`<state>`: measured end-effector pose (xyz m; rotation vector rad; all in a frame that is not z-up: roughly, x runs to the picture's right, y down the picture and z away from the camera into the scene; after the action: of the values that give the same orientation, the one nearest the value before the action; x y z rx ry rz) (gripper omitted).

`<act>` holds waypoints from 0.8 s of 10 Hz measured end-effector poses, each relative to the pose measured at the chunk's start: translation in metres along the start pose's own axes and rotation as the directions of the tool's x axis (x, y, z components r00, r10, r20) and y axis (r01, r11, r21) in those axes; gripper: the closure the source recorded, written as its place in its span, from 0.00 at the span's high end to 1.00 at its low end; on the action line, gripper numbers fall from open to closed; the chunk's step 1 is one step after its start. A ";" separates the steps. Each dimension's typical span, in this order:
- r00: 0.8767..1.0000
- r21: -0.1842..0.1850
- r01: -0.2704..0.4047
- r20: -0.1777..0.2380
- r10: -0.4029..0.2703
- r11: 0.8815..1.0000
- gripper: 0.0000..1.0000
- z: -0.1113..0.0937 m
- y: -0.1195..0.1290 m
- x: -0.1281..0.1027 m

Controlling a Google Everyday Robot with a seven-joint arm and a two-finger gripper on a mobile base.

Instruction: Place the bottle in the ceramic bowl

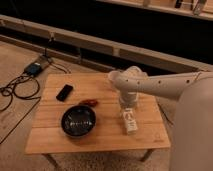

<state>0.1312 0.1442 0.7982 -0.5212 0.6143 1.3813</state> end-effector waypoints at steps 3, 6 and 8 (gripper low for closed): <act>1.000 -0.005 0.002 -0.031 -0.002 1.000 0.65 0.018 -0.002 0.003; 0.998 -0.016 -0.008 -0.058 0.007 1.000 0.65 0.032 -0.003 0.002; 0.997 -0.020 -0.020 -0.078 0.019 1.000 0.65 0.042 -0.006 0.003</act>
<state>0.1416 0.1733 0.8275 -0.5898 0.6703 1.3921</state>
